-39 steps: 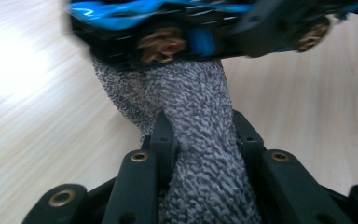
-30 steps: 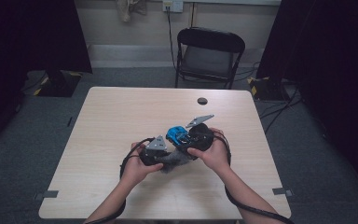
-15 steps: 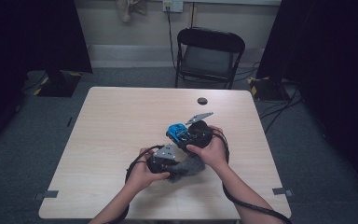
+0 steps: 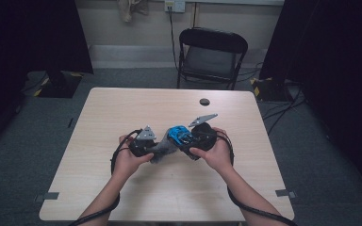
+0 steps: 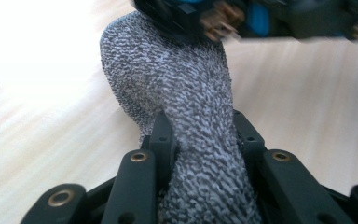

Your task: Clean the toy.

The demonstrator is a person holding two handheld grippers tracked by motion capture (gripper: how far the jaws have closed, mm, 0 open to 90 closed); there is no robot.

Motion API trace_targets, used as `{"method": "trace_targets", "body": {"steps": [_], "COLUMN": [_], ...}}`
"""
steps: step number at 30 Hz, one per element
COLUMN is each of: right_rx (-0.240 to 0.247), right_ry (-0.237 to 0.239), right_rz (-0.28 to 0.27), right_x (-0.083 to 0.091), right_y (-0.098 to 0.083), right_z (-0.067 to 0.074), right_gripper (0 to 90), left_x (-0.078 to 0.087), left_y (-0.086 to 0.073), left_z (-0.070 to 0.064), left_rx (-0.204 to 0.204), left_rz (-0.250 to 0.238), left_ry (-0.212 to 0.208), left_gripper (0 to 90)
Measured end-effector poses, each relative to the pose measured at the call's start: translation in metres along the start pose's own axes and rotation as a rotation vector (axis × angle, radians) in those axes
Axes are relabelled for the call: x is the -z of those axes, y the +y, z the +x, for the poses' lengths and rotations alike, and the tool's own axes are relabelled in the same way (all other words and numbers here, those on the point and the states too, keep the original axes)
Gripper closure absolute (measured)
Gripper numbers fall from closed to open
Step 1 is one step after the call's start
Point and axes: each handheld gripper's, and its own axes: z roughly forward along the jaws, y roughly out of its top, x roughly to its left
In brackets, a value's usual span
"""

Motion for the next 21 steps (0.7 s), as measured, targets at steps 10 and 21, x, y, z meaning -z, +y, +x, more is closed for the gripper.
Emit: {"method": "trace_targets", "body": {"steps": [10, 21], "right_rx": [-0.008, -0.021], "right_ry": [0.000, -0.014], "right_rz": [0.003, -0.005], "right_x": [-0.006, -0.002], "right_y": [0.002, 0.007], "right_z": [0.002, 0.000], "right_gripper": [26.3, 26.3], "left_x": [-0.012, -0.022], "left_y": [0.002, 0.011], "left_z": [-0.021, -0.049], "left_rx": [-0.033, -0.100], "left_rz": [-0.038, -0.044], "left_ry": [-0.087, -0.170], "left_gripper": [68.0, 67.9]}}
